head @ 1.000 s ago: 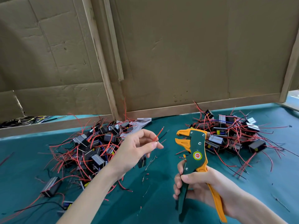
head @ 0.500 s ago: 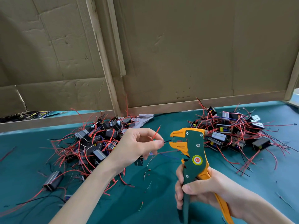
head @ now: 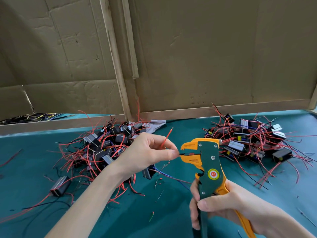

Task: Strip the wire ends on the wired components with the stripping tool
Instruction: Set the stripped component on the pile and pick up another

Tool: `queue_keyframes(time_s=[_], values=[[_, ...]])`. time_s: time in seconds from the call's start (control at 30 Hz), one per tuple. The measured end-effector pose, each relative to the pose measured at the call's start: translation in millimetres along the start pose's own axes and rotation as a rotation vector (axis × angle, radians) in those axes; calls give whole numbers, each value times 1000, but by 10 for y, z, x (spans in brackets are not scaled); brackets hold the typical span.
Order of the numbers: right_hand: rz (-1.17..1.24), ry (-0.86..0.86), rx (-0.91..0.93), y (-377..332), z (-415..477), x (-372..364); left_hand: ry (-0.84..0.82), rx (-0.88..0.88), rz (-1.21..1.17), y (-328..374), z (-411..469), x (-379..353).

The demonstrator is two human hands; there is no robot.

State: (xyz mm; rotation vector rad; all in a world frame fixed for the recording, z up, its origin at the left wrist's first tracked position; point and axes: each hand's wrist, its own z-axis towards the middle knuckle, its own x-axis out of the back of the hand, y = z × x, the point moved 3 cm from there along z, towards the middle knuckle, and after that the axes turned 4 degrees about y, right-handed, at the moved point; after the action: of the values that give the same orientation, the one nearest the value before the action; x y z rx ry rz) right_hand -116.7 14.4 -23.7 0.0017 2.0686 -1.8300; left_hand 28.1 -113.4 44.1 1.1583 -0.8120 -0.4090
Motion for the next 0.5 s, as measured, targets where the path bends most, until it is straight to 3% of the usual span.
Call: queue_keyframes(time_s=[0.5], values=[[-130,85,-24,55,5,35,-15,24,18,-5,-5,29]])
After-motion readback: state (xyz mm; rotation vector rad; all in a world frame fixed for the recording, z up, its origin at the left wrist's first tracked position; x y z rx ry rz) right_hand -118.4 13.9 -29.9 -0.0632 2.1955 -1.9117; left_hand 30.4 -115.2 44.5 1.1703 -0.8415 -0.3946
